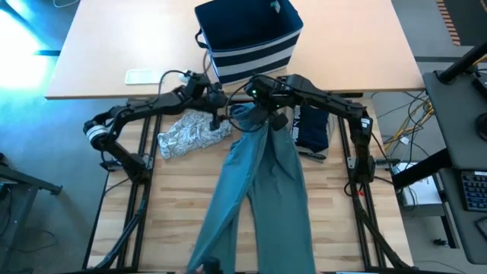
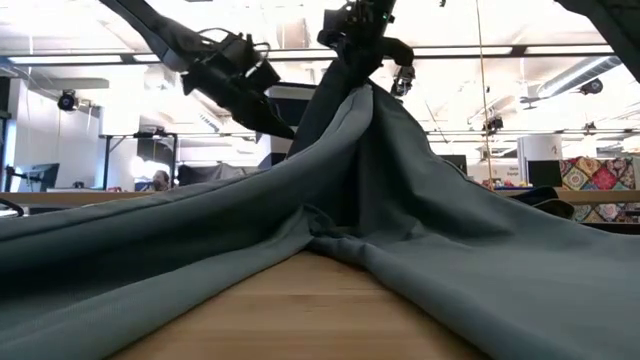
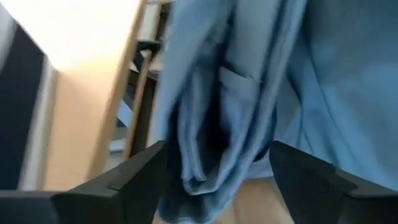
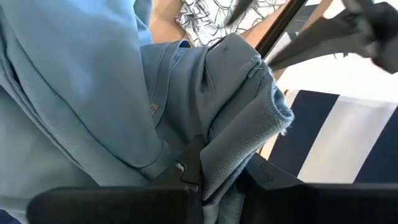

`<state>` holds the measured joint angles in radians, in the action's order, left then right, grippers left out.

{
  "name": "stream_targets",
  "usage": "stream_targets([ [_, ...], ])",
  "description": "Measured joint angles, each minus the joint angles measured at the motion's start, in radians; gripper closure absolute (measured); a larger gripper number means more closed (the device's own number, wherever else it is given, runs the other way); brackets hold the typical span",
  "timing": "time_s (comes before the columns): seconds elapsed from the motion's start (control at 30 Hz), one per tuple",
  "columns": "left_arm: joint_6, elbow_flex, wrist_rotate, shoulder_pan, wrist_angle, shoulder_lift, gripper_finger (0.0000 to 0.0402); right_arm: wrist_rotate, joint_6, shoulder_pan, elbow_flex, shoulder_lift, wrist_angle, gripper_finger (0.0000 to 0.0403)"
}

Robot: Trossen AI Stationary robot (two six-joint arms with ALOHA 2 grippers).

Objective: Fold Laundry from Bin
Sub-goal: Fold the blue pants

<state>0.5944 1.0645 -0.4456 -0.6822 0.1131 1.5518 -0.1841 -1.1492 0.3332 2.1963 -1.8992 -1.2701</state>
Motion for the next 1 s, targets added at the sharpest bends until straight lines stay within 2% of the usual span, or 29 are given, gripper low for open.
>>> stream_targets([
  [0.07, 0.011, -0.001, 0.034, 0.025, -0.007, 0.02, 0.012, 0.001, 0.0, -0.002, 0.0, 0.0, 0.0, 0.0369],
  [0.17, 0.023, -0.001, 0.175, 0.045, -0.055, 0.04, 0.0098, 0.005, 0.0, -0.004, 0.0, 0.0, -0.002, 0.0369],
  [0.23, 0.007, 0.0, 0.231, 0.042, -0.071, 0.042, 0.0086, 0.005, 0.0, -0.006, 0.0, 0.0, -0.004, 0.0369],
  [0.47, 0.042, 0.002, 0.122, 0.043, -0.088, 0.067, 0.0072, 0.008, 0.001, -0.008, 0.0, 0.0, -0.004, 0.0369],
  [0.7, 0.047, 0.012, 0.115, 0.031, -0.176, 0.171, 0.0072, 0.032, 0.001, -0.008, 0.0, 0.0, -0.004, 0.0369],
  [0.87, 0.061, 0.092, 0.116, 0.018, -0.096, 0.206, 0.0083, 0.034, 0.001, -0.013, 0.0, 0.0, -0.007, 0.0369],
  [1.0, 0.129, 0.173, 0.058, 0.007, 0.057, 0.233, 0.0097, 0.035, 0.001, -0.013, 0.0, 0.0, -0.015, 0.0369],
])
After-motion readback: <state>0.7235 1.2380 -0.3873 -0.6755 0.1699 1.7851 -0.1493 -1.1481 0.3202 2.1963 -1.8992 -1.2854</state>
